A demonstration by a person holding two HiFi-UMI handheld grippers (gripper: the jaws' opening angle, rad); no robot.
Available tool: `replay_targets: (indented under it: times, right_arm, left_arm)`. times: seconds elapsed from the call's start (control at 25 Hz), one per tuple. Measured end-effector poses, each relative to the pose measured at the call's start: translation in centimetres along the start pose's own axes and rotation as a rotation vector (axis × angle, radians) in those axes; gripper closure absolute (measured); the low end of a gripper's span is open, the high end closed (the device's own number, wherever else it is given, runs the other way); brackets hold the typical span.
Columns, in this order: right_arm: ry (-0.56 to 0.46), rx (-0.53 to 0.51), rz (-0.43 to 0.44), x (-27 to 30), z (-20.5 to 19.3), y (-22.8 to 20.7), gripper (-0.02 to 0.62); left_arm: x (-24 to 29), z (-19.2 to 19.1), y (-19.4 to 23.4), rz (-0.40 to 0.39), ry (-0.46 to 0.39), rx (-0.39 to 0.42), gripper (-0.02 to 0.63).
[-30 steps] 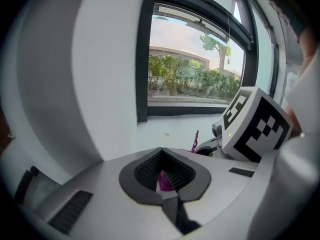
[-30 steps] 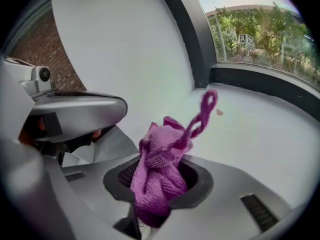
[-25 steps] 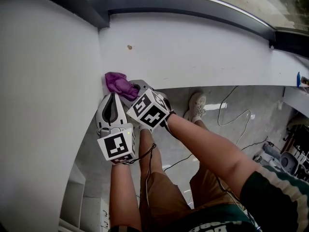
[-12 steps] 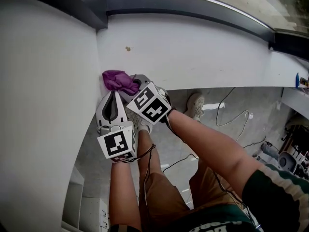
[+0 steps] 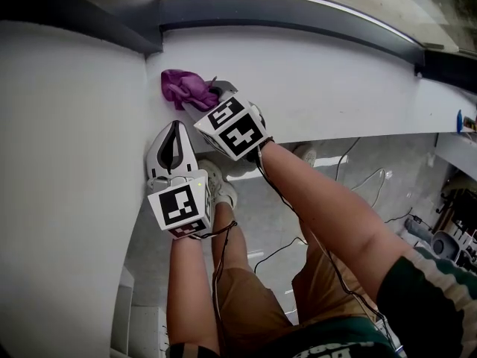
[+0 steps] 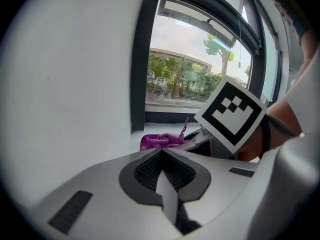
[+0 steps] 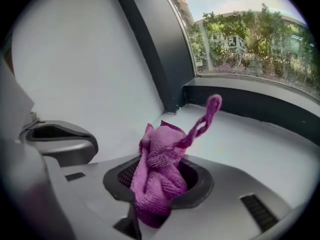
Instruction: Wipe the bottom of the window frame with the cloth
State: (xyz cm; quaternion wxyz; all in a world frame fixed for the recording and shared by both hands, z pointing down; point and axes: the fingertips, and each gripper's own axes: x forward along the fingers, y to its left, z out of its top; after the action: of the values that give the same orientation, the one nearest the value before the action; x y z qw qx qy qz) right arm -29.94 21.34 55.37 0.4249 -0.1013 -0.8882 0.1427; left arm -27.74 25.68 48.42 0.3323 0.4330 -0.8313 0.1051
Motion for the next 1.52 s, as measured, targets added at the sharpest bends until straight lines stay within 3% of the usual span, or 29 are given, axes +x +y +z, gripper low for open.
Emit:
replay_targets:
  times: [0.4,0.8,1.52]
  right_arm:
    - [0.001,0.051,-0.058,0.6,1.3,-1.5,0.468]
    - [0.001,0.057,-0.080,-0.6,0.7,-3.4,0.468]
    - [0.005,0.119,-0.121,-7.0,-3.9,-9.6,0.468]
  left_arm:
    - [2.7,2.7,0.0,-0.016,-0.010,0.018,0.597]
    - [3.3,2.5,-0.8,-0.026,0.011,0.035,0.597]
    - [5.5,3.0,-8.6,-0.093,0.042,0.115,0.597]
